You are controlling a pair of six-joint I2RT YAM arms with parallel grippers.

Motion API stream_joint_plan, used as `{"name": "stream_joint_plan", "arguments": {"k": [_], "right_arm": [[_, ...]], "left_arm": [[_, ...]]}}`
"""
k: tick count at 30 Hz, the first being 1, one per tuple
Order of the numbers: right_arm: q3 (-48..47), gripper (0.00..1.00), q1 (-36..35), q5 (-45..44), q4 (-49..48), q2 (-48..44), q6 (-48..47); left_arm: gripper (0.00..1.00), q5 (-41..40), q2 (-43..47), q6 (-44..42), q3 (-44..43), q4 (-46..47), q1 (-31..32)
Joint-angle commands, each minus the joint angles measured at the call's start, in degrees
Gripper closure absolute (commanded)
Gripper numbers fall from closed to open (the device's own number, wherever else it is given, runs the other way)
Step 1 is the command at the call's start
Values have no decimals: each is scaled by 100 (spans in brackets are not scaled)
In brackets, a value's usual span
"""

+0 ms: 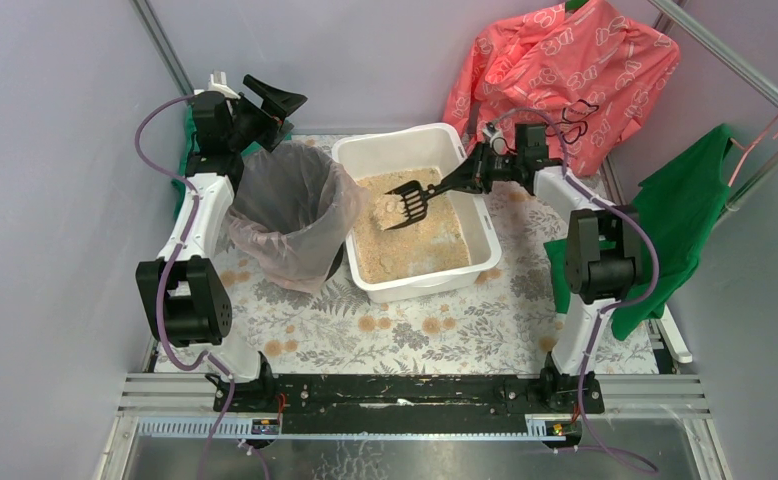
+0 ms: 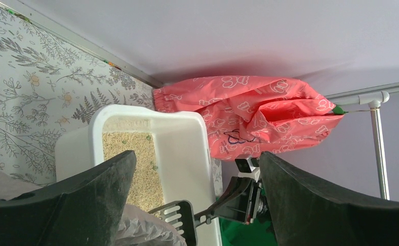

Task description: Clean the litter box

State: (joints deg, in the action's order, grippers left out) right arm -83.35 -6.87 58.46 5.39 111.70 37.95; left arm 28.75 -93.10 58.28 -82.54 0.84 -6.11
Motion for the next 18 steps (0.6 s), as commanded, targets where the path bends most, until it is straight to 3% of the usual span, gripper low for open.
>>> {"name": "stream_joint_plan", "arguments": {"k": [1,7,13,15,18], "right_arm": [[133,100,496,201,-350,-471,142],[35,100,-42,308,-716,-294,361],[328,100,338,242,-1030,-438,527],[294,100,82,341,-1326,-323,792],[15,100,-261,437,-1033,-170,617]], "left_arm": [[1,37,30,-115,-72,66,-14],[1,54,-7,9,-39,195,9],[1,-9,93,-105,-47,73,15],[1,-16,100,-74,38,114,14],[1,45,57,51,49,244,23]]}}
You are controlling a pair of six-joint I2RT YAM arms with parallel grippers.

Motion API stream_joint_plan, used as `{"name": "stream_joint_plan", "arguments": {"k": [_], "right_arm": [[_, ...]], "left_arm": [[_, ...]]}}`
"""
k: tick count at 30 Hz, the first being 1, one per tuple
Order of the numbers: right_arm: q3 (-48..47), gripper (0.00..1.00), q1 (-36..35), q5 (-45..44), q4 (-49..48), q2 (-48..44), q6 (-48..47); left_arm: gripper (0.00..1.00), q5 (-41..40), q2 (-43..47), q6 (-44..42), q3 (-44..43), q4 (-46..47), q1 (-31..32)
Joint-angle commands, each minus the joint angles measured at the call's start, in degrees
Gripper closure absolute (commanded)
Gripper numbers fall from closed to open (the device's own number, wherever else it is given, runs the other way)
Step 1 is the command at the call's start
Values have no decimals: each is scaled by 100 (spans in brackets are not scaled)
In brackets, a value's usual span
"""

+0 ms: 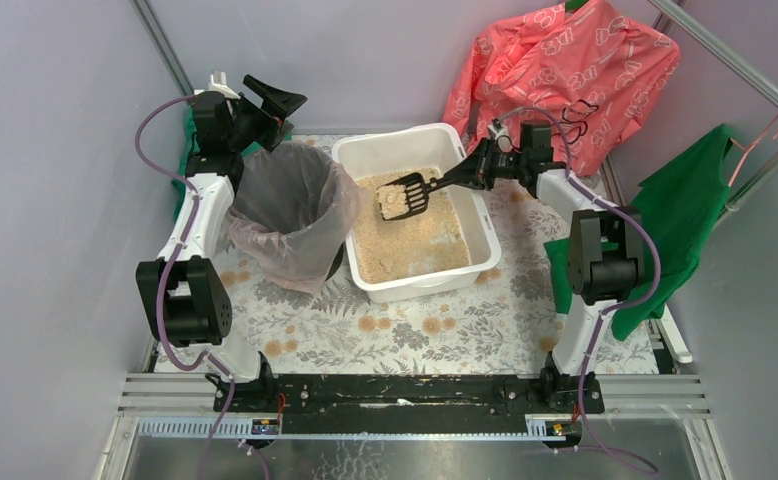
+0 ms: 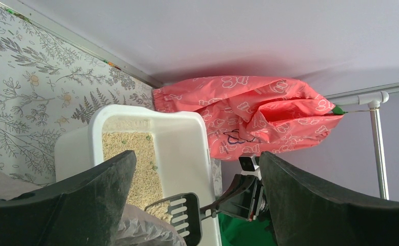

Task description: Clean the litter box

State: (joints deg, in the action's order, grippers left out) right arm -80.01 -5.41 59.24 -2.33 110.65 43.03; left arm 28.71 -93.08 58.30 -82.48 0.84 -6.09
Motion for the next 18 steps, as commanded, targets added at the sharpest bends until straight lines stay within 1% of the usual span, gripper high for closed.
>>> {"name": "stream_joint_plan", "arguments": {"k": [1,3,5,7,8,9,10,13,14,15,18], "right_arm": [[-280,100,-334,315,-253,-118,68],[42,100,32,288,-575,-249,328],[218,100,144,260,-1018,-285,581],[85,100,-135,457,-1130,-139,685],[4,100,-281,495,-990,-88,564],[25,100,-323,483,-888,-110,477],[201,100,-226,441,-1016,-202,548],[1057,100,330,353,-2604,-460,1560],[1167,100,401,332,-2791,-480,1695],[1157,100,354,311,-2822,-445,1728],[936,100,-143,484,-2751,-284,1714]], "left_arm": [[1,53,60,51,7,245,20],[1,-4,126,-45,-46,155,23],[1,-68,167,-175,-51,11,27],[1,-76,164,-157,30,27,25],[1,-52,146,-97,79,96,25],[1,-8,134,-18,97,171,24],[1,13,119,43,95,236,28],[1,-52,180,-107,6,86,29],[1,-83,197,-188,-22,-9,23],[1,-100,198,-226,-21,-51,22],[1,-52,178,-71,87,117,23]]}}
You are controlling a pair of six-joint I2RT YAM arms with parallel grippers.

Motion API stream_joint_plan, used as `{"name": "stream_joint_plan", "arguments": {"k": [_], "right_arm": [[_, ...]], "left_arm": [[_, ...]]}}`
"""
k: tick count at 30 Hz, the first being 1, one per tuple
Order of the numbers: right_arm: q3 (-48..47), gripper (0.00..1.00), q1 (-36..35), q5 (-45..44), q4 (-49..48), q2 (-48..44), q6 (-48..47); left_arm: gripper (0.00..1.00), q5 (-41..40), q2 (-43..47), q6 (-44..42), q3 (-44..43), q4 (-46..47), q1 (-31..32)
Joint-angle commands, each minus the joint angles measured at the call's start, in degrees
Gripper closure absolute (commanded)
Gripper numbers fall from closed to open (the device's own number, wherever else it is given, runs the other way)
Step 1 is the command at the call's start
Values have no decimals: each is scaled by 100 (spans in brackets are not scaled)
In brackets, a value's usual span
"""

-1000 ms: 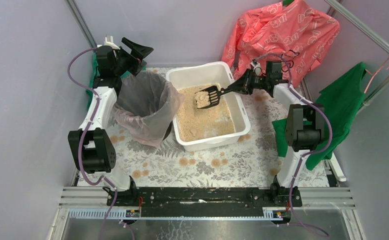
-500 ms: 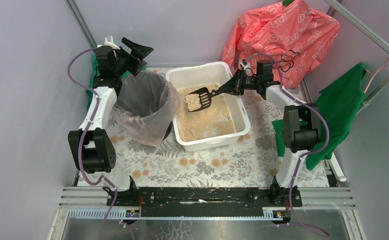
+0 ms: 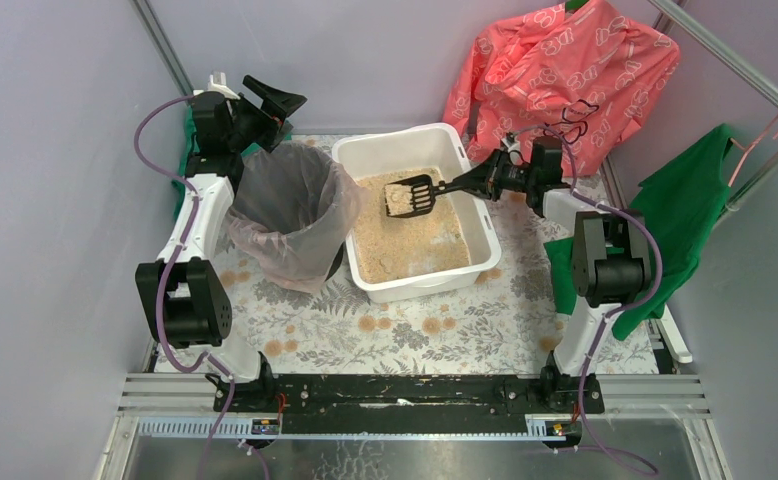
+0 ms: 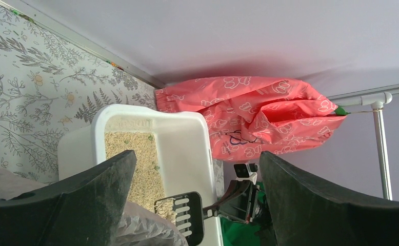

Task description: Clean the litter box

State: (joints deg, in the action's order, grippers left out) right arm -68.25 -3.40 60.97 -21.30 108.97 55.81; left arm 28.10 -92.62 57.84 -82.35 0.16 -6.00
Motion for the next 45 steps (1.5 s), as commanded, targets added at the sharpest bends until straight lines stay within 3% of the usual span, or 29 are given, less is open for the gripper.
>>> {"name": "stream_joint_plan", "arguments": {"k": [1,7,11,16,20,23,28,34,39,45], "right_arm": [[-272,100,-410,344,-775,-110,365],[96,100,282,201,-951,-328,409],[-33,100,-165,426,-1464,-172,867],[511,100,619,272,-1967,-409,1155],[291,100,59,345,-2155,-237,1374],[304,100,-105,421,-2108,-263,1344],[625,100,720,389,-2151,-475,1312],[343,100,103,442,-1944,-334,1243],[424,100,589,377,-1576,-460,908],[358,100,394,427,-1359,-455,754]], "left_arm": [[1,33,115,48,86,252,23],[1,-60,188,-201,-103,-5,24],[1,9,171,-31,69,163,25],[1,-19,203,-130,-57,65,24],[1,-13,184,-69,36,160,29],[1,35,130,63,50,279,68],[1,-41,210,-131,-17,83,83],[1,13,154,21,73,254,82],[1,-21,166,-106,-40,122,82],[1,31,106,-6,15,244,82]]}}
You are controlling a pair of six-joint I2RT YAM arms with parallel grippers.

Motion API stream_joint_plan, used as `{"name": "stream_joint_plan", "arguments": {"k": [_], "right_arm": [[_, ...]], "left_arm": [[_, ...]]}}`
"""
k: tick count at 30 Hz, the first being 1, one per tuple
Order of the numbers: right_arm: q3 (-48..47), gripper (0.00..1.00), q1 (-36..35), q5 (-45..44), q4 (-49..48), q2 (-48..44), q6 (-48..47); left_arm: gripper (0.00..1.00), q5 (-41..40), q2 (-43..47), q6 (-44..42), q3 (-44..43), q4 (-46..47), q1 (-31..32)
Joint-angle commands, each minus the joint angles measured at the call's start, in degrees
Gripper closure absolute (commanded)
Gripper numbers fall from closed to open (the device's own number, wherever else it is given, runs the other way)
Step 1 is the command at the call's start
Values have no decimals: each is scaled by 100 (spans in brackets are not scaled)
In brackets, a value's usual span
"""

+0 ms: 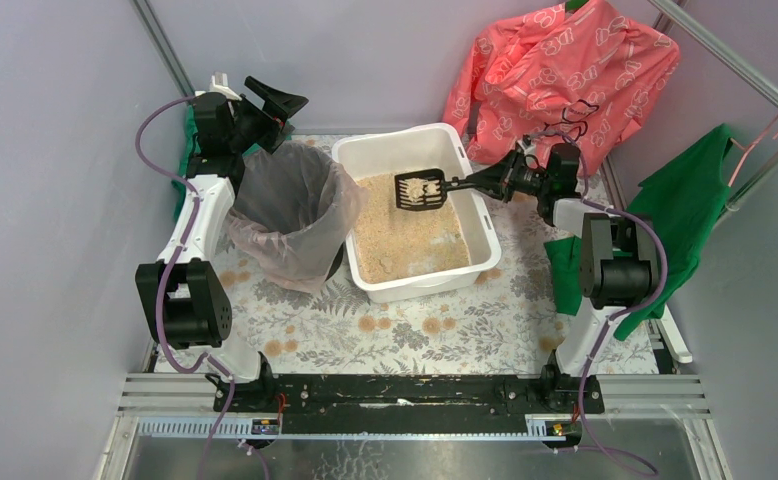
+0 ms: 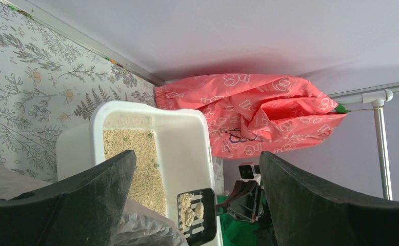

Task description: Clean the litter box

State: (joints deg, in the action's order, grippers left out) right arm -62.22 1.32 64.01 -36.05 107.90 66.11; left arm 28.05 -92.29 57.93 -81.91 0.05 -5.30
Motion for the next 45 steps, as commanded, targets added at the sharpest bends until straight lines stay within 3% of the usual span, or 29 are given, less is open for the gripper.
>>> {"name": "stream_joint_plan", "arguments": {"k": [1,8,13,18,22,27,32,45], "right_arm": [[-221,100,-5,76,214,-375,-363],[-633,100,-564,90,721,-237,-715],[-418,100,33,-39,276,-277,-385],[-651,100,-628,101,930,-197,-839],[-375,100,-222,-98,777,-357,-800],[-522,100,-488,75,496,-269,-515],[-456,100,-173,-12,452,-446,-439],[-1906,100,-80,-79,1165,-656,-378]], "left_arm": [[1,34,70,-29,-60,238,15],[1,70,-15,39,-64,295,29],[1,13,69,-137,-110,128,23],[1,58,48,-16,5,275,29],[1,31,79,-145,-112,137,21],[1,97,39,13,35,306,21],[1,42,97,-125,-58,175,26],[1,-58,200,-388,-210,-118,30]]}}
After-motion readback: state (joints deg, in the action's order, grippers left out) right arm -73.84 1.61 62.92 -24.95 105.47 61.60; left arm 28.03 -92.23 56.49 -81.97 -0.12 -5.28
